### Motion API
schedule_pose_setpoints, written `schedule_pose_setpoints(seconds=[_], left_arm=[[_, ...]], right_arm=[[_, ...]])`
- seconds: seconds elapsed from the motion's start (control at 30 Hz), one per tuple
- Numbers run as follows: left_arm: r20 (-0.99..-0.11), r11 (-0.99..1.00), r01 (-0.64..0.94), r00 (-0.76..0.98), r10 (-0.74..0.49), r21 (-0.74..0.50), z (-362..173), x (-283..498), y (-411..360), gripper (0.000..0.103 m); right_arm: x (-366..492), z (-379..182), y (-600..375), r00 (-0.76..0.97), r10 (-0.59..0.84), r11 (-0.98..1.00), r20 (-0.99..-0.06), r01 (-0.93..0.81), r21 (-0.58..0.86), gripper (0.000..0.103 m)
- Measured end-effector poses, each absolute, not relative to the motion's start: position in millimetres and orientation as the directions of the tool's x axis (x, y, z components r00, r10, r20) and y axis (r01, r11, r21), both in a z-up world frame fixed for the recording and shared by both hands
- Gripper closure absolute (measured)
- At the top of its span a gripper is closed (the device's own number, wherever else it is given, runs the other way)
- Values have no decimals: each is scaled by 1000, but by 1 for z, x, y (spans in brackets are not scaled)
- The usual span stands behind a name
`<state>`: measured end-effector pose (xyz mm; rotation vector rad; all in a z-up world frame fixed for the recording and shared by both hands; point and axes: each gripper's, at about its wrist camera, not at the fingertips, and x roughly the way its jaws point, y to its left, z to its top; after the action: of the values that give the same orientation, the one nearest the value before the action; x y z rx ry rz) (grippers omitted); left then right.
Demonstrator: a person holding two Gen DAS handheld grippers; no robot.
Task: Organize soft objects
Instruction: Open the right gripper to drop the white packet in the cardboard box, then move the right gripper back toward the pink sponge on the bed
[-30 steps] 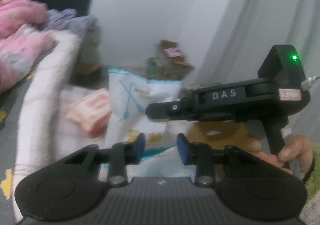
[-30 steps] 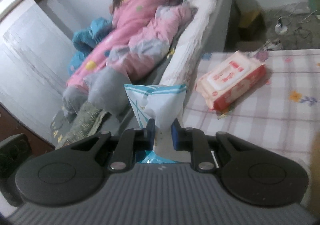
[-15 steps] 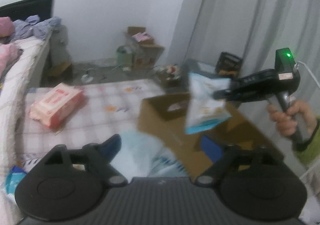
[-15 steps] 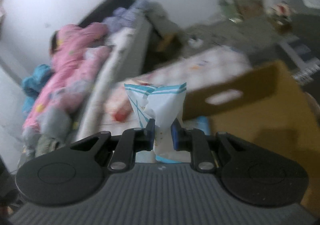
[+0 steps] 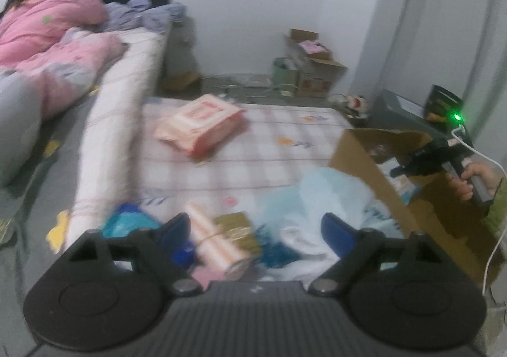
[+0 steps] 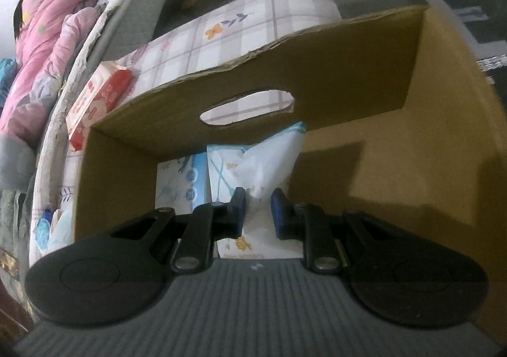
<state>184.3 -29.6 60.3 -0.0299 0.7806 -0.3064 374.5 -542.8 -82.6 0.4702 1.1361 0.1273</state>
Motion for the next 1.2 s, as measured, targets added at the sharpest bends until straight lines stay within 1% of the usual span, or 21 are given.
schedule_pose_setpoints(seconds=[0.23, 0.33, 0.37, 0.4, 0.43, 0.47, 0.6, 0.7, 0.8, 1.03, 1.2], left_arm=[[-676, 968, 168, 693, -249, -185, 57, 167, 6, 13], [-672, 971, 138, 703, -233, -194, 54, 159, 16, 13], [-669, 971, 133, 706, -233, -198, 54, 156, 19, 13], [-665, 971, 130, 709, -233, -200, 53, 152, 21, 13], [-661, 971, 127, 714, -230, -201, 53, 149, 24, 13], [-657, 972, 124, 719, -226, -199, 53, 146, 25, 13], [-638, 974, 120, 739, -217, -193, 54, 135, 35, 12], [-631, 973, 121, 744, -221, -198, 54, 130, 42, 12], [-625, 974, 129, 749, -218, -185, 54, 124, 44, 12], [-616, 974, 129, 756, -218, -186, 46, 107, 54, 12], [-634, 972, 95, 744, -213, -216, 36, 93, 72, 12]], right_arm=[[376, -93, -543, 491, 330, 857, -806, 201, 474, 85], [372, -92, -543, 504, 313, 852, -805, 225, 472, 82], [371, -91, -542, 498, 295, 859, -816, 235, 454, 77], [371, -90, -540, 487, 280, 865, -828, 246, 437, 67], [371, -89, -539, 477, 271, 868, -836, 253, 426, 60], [369, -87, -539, 478, 265, 870, -838, 255, 421, 49], [362, -72, -540, 498, 226, 878, -837, 268, 397, 41], [350, -51, -542, 533, 204, 879, -821, 269, 393, 40], [333, -25, -540, 588, 203, 873, -783, 253, 417, 38], [283, 31, -496, 655, 295, 870, -696, 116, 479, 37], [246, 44, -435, 608, 405, 860, -683, 1, 510, 36]])
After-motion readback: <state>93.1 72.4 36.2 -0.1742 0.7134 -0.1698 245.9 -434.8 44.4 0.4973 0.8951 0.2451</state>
